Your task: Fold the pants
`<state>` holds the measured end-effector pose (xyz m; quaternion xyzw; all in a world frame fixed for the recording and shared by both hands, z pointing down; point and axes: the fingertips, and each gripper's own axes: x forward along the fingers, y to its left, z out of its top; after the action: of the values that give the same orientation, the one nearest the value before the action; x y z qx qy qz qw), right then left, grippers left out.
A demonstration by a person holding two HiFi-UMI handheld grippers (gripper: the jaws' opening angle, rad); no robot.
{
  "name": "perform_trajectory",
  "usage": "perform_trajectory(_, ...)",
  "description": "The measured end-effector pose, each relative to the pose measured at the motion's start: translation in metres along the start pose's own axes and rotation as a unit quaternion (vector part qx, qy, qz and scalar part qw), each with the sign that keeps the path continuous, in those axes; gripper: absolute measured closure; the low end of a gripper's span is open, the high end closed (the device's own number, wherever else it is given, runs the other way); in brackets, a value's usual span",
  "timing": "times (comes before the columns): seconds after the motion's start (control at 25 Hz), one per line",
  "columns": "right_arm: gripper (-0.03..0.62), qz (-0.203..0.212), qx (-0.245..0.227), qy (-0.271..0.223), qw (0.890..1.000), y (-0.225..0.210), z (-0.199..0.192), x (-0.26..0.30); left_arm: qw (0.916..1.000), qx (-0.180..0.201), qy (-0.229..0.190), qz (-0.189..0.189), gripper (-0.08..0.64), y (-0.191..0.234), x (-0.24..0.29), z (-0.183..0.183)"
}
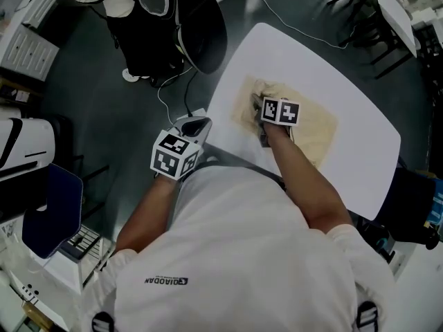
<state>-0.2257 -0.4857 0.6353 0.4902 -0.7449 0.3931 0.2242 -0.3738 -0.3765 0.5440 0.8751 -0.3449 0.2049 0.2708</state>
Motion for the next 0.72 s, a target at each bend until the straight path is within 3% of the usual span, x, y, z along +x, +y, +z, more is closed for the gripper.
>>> perform_trajectory(0.36, 0.480, -0.006, -0.012, 0.060, 0.998, 0.000, -0.037, 0.042, 1.0000, -0.001, 0.002, 0.004, 0.531, 0.001, -0.007, -0.002)
perform_trajectory(0.72, 0.449, -0.006, -0.025, 0.078, 0.997, 0.002, -0.045, 0.056, 0.9999, -0.003, 0.012, 0.007, 0.532, 0.002, -0.012, -0.010)
